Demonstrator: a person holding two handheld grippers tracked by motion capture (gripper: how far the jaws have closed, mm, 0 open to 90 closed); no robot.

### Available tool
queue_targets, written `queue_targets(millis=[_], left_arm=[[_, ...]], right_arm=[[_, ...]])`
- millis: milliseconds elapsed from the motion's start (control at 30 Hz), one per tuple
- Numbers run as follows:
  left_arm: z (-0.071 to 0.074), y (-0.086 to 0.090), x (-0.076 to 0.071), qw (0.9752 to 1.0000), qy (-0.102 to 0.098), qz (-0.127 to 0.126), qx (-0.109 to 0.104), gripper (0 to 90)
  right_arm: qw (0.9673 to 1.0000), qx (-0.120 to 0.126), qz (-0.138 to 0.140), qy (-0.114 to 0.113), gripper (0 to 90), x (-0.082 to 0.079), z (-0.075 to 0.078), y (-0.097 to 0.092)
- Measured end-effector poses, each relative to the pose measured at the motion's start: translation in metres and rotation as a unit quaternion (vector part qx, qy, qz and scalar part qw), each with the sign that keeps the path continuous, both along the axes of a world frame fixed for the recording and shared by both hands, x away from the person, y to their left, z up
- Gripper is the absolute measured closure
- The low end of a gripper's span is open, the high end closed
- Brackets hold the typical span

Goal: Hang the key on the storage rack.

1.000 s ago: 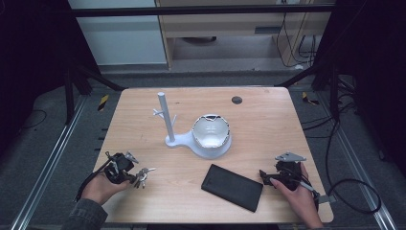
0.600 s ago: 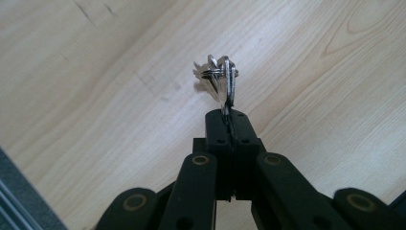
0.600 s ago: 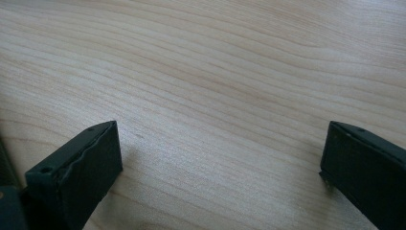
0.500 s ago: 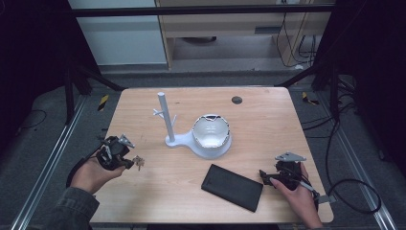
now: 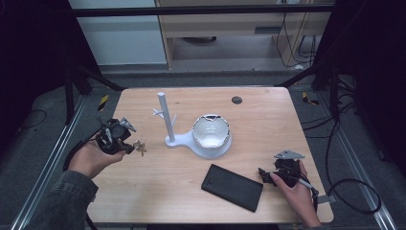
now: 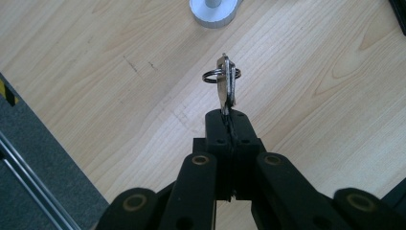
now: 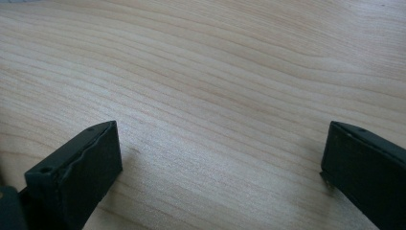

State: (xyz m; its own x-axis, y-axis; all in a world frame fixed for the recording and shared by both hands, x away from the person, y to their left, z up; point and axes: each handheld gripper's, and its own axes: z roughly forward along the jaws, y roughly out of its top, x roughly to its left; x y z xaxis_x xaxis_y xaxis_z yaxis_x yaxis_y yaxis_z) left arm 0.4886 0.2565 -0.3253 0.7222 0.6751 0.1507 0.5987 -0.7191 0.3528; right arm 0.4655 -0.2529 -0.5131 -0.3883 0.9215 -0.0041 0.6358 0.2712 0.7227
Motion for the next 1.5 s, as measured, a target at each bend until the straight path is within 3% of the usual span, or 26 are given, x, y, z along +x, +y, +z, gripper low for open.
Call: queue_targets(millis=[400, 700, 1100, 1500], left_arm=[[0.035, -0.021, 0.005, 0.9992, -0.008, -0.027, 0.029, 89.1], [0.043, -0.033, 0.01, 0.9982, 0.001, -0.041, 0.044, 89.1], [0.055, -0.04, 0.02, 0.9981, -0.002, -0.035, 0.05, 89.1], [0.066, -0.056, 0.036, 0.997, 0.0, -0.034, 0.07, 89.1]], right_arm=[[1.0, 0.0, -0.01, 0.0, 0.4, -0.001, 0.0, 0.001], [0.9999, 0.0, -0.01, 0.0, 0.5, -0.001, 0.0, 0.002], [0.9999, 0.001, -0.015, -0.001, 0.5, -0.002, 0.0, 0.002], [0.9999, 0.0, -0.016, -0.001, 0.5, -0.002, 0.0, 0.002]])
